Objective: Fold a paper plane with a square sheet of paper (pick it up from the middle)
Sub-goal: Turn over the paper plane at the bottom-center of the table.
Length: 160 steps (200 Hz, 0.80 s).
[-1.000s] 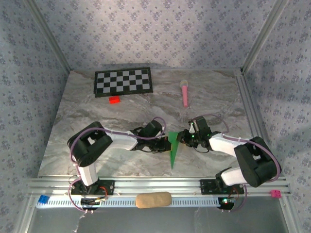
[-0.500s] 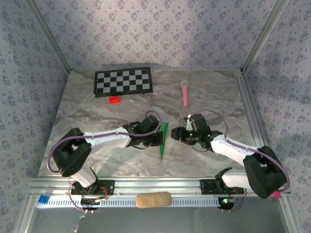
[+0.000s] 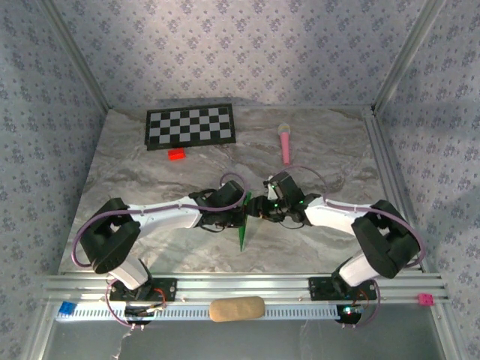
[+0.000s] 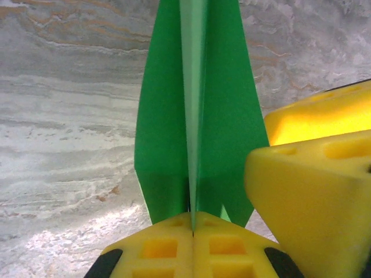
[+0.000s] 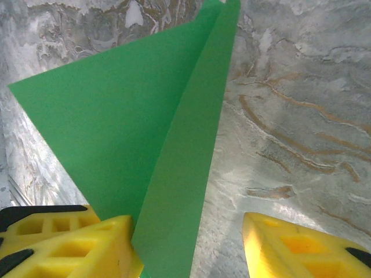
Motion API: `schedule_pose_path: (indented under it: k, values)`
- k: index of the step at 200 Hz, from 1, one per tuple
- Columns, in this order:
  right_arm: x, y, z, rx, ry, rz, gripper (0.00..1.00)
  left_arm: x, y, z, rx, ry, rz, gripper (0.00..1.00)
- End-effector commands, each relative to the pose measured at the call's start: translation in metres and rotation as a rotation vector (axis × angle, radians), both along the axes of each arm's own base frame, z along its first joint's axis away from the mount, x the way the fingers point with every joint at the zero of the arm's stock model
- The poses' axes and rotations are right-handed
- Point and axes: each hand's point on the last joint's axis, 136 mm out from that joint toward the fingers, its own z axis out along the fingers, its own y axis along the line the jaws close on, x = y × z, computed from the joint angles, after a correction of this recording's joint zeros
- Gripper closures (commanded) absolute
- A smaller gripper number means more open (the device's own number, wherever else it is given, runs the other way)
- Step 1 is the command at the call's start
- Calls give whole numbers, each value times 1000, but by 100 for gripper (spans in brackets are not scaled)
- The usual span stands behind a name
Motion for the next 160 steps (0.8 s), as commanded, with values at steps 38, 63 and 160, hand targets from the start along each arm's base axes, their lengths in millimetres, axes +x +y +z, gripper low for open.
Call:
schedule_pose_path:
  k: [38, 63, 160]
  values:
    - [2, 1, -13, -72, 34, -15, 59, 2, 3, 9, 8, -29, -5, 100]
    - [1, -3, -20, -78, 45, -28, 71, 1, 4, 6, 20, -19, -6, 99]
    - [1, -6, -31, -22, 80, -64, 92, -5, -7, -10, -2, 54, -25, 90]
